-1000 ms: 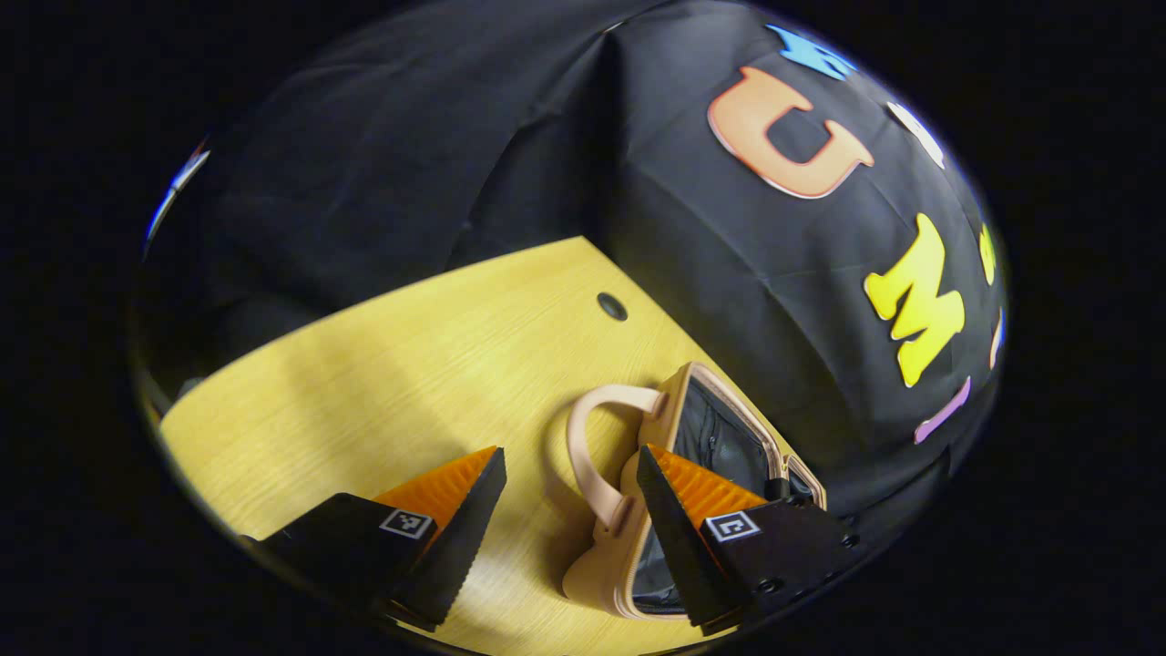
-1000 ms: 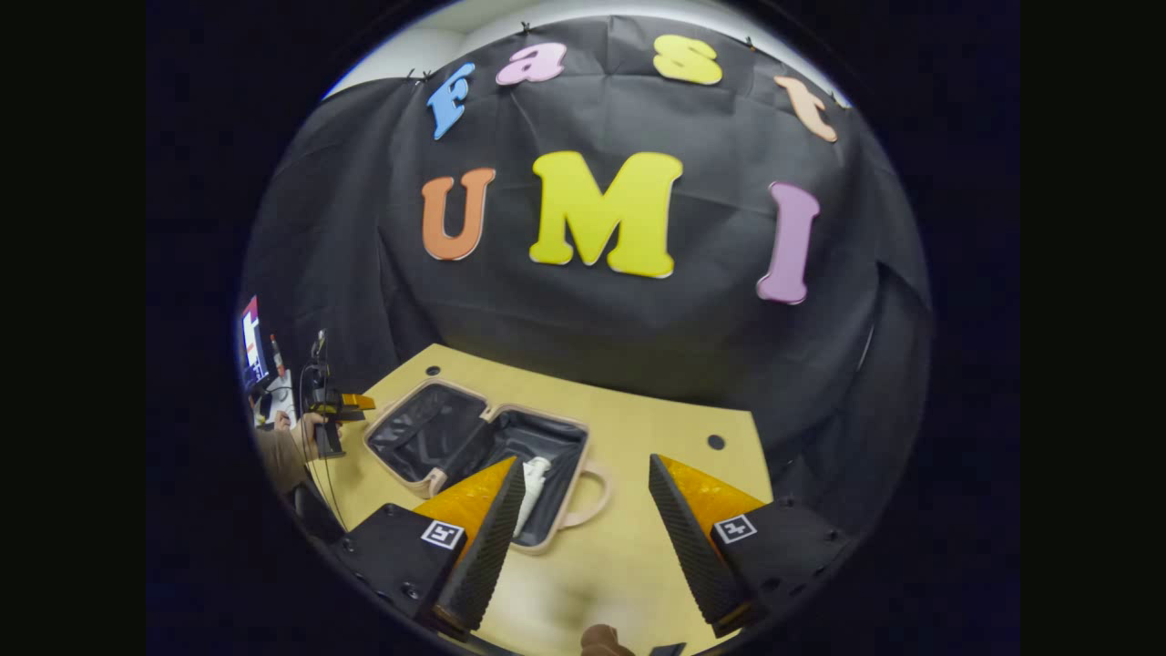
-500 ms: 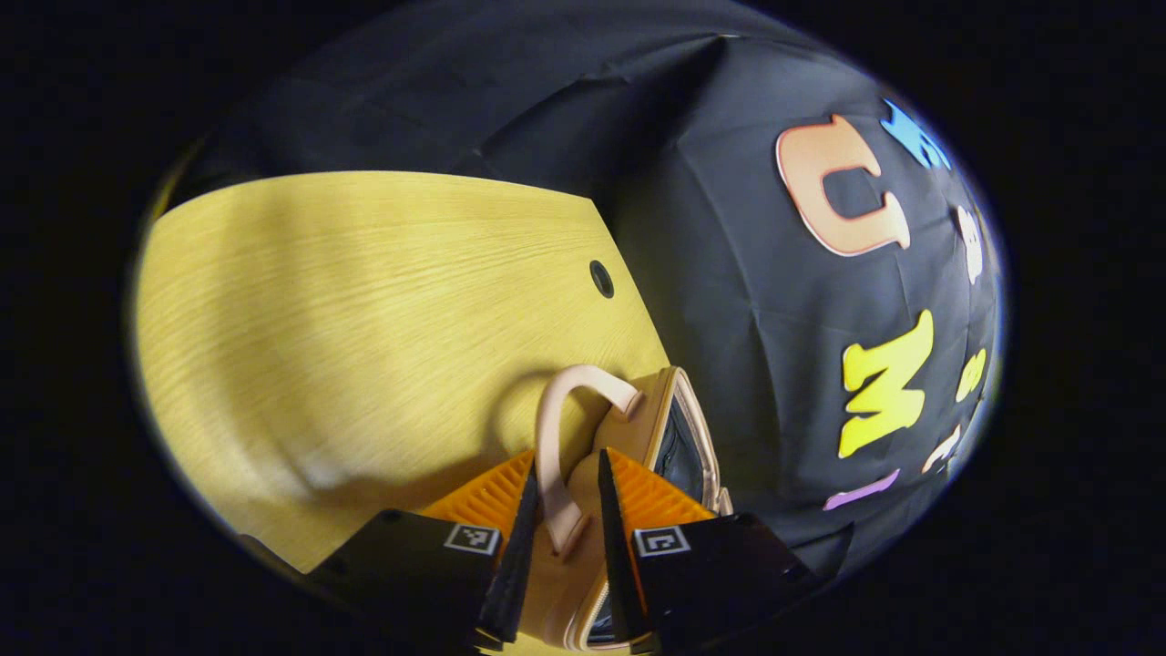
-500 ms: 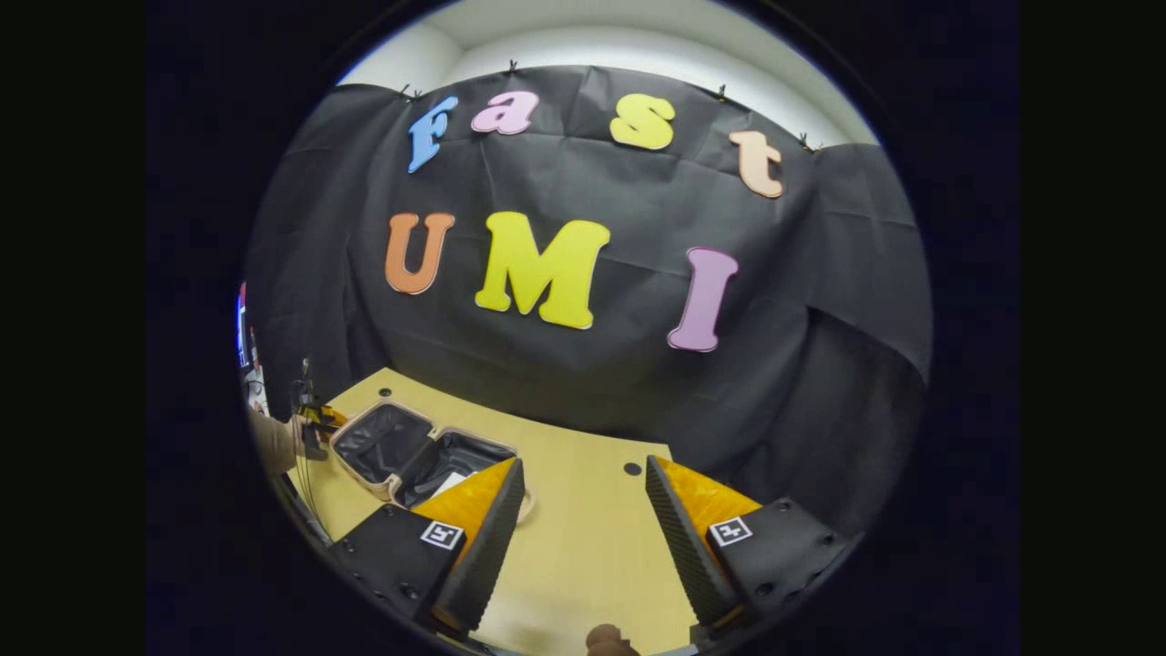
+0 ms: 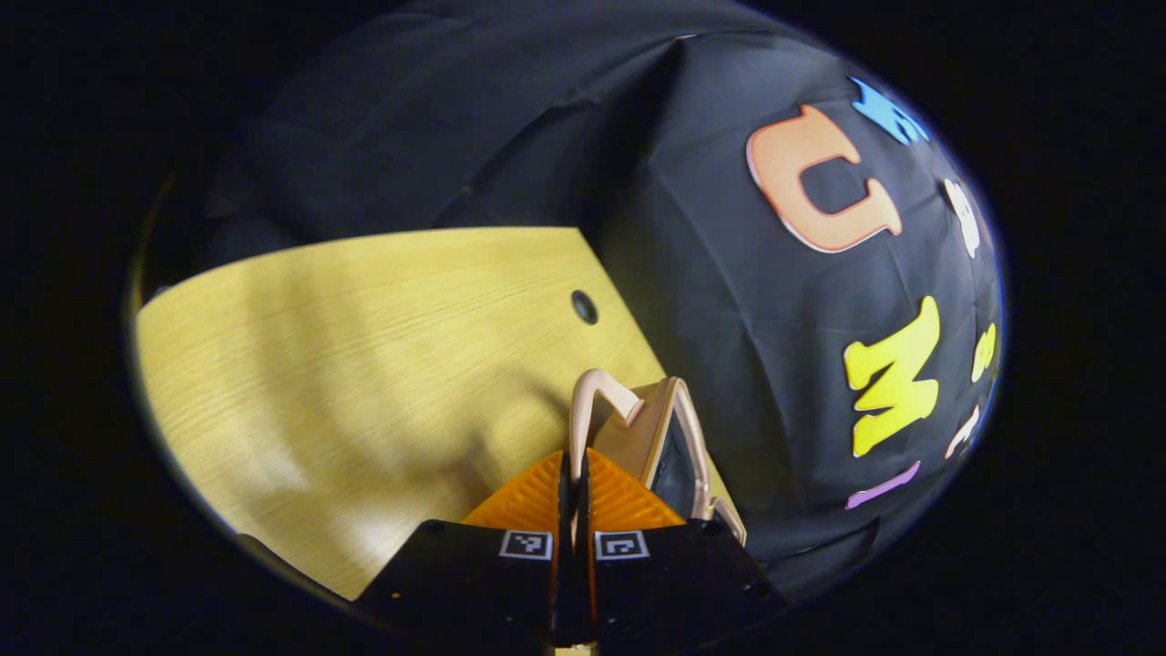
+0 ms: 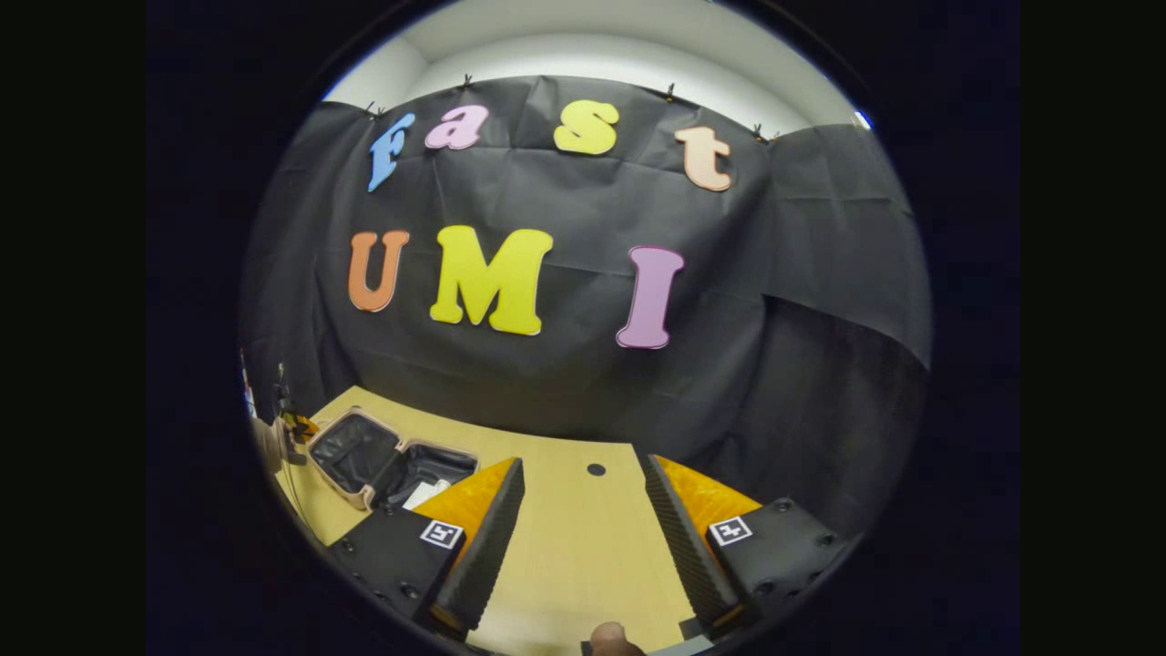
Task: First open the suitcase, pack the skin care products into it, and then close the suitcase.
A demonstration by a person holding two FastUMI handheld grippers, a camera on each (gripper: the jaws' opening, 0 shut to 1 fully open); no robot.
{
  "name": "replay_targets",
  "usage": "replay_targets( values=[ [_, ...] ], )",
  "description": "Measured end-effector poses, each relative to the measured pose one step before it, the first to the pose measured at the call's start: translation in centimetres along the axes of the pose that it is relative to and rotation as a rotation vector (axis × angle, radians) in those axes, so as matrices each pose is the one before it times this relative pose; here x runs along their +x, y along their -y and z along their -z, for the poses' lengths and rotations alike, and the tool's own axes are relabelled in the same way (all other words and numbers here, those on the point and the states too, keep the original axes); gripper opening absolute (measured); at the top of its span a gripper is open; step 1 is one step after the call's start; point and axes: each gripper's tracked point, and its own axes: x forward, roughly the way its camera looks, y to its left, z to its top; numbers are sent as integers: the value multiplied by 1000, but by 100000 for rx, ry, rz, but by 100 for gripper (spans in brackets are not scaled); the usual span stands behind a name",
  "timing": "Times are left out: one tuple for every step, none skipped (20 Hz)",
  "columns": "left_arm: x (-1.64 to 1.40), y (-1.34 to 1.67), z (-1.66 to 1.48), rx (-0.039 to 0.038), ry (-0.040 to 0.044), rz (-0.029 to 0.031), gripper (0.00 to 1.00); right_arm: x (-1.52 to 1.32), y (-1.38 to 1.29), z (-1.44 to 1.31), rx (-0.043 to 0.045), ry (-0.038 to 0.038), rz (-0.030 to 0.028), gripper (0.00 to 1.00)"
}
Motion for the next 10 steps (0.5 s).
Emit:
replay_targets(
  values=[
    [-626, 1570, -546, 2518, 1278, 1759, 3, 239, 540, -178, 1429, 698, 440, 79],
    [-817, 1633, -194, 3255, 802, 716, 3, 284, 500, -59, 1470, 605, -65, 79],
    [-551, 1424, -398, 4237, 1010, 30, 3, 265, 300, -227, 1199, 226, -490, 79],
    [-723, 1697, -72, 4182, 781, 230, 3, 304, 404, -181, 972, 615, -532, 79],
    [-624, 1571, -201, 5015, 790, -557, 3, 266, 486, -288, 428, 1133, -529, 77],
    [-614, 1484, -21, 5507, 911, -703, 3, 326, 330, -59, -1085, 300, -974, 77],
    [-561, 1898, 84, 5141, 1501, 442, 3, 24, 344, 110, -1739, 906, -912, 79],
    [-666, 1975, -203, 4731, 1476, 595, 0, 126, 574, -62, -1522, 1271, -68, 79],
    [-635, 1889, 128, 4545, 1132, 876, 3, 113, 400, -102, -737, 1030, -807, 79],
    [-654, 1876, 113, 4588, 1310, 940, 3, 10, -46, 127, -248, 665, -1466, 79]
  ],
)
